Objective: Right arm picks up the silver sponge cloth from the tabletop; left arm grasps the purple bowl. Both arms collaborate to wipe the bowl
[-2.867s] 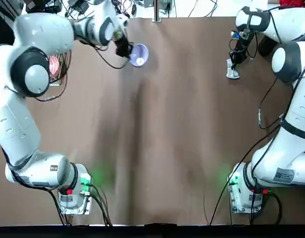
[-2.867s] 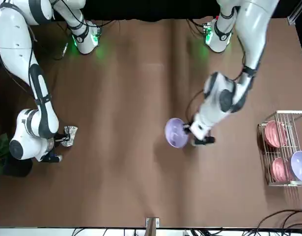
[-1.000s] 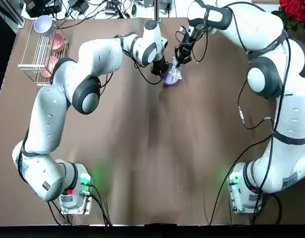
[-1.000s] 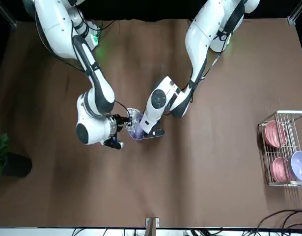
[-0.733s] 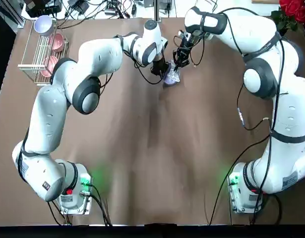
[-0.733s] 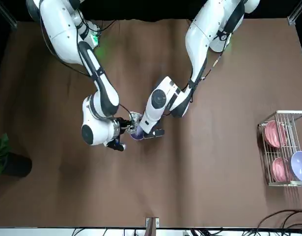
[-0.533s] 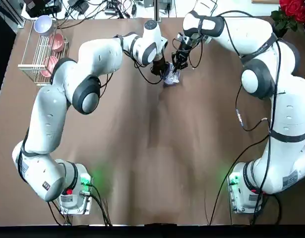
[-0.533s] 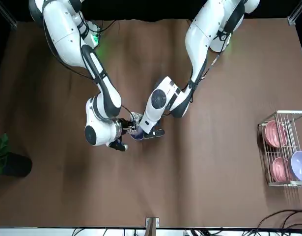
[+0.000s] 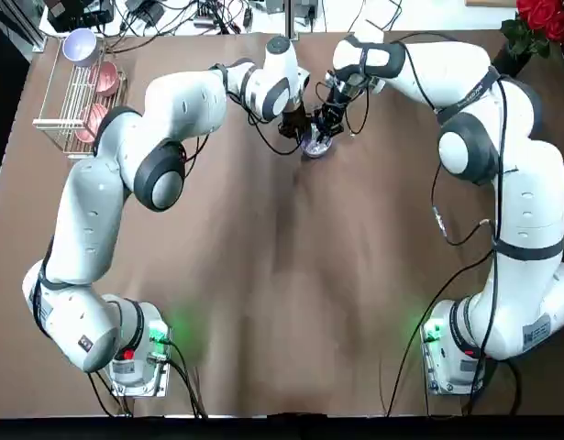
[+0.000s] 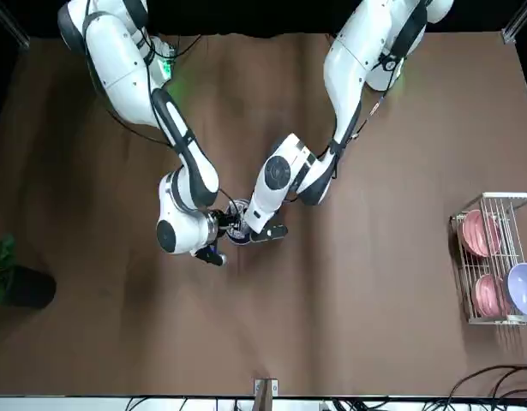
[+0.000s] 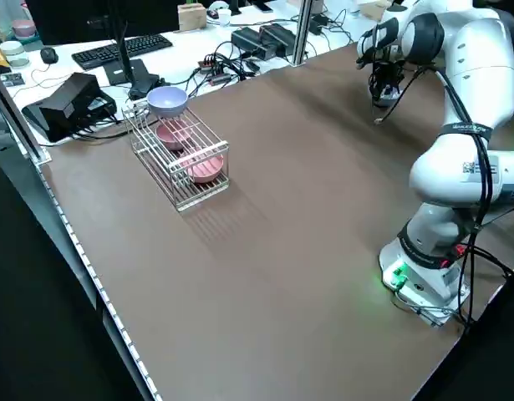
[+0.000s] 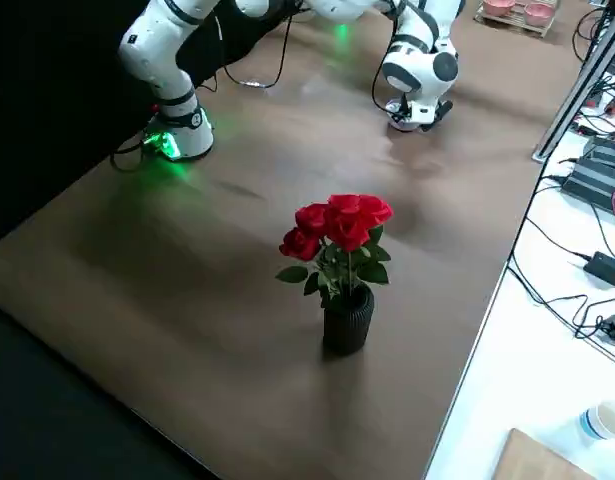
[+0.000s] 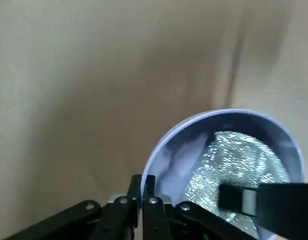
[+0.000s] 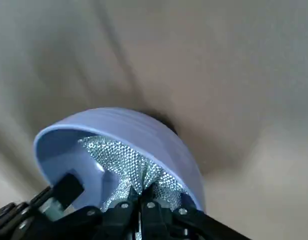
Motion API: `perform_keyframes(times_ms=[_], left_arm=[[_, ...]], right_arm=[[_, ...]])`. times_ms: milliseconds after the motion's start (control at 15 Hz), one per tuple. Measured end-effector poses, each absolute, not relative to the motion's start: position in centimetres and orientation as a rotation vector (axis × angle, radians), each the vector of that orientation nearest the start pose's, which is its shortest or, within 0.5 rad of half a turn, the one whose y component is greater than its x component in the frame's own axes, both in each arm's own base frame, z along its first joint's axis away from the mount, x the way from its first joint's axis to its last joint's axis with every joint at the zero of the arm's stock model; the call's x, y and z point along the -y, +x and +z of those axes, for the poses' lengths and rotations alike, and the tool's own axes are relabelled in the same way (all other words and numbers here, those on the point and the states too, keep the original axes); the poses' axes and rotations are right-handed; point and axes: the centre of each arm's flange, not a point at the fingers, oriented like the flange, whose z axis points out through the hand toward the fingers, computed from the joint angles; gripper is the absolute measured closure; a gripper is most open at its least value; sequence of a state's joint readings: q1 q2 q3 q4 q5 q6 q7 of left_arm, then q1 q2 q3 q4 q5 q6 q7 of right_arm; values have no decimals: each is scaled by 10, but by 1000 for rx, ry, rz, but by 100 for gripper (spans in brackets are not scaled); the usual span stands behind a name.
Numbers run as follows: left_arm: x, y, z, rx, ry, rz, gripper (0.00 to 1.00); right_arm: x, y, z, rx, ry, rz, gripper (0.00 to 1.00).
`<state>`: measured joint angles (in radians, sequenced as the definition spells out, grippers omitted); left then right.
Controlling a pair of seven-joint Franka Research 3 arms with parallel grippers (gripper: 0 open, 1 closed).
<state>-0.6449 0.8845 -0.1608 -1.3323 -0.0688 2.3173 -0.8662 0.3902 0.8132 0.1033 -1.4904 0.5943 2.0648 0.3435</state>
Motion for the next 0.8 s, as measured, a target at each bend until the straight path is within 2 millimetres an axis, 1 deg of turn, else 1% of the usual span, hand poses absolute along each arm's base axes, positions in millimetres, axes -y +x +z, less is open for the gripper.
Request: perform_keyframes(times_ms=[67, 200, 467, 800], left_arm=[[524, 540, 213, 281, -3327, 92, 95], [524, 540, 213, 280, -3327, 91, 95], [524, 540, 213, 278, -3327, 91, 95], [524, 540, 213, 277, -3326, 92, 95]], right_arm=[[-345, 602, 177, -306, -2639, 614, 97], [-347, 600, 175, -309, -2631, 625, 97], [-350, 591, 169, -326, -2584, 727, 97], [-350, 593, 169, -333, -2574, 734, 97]])
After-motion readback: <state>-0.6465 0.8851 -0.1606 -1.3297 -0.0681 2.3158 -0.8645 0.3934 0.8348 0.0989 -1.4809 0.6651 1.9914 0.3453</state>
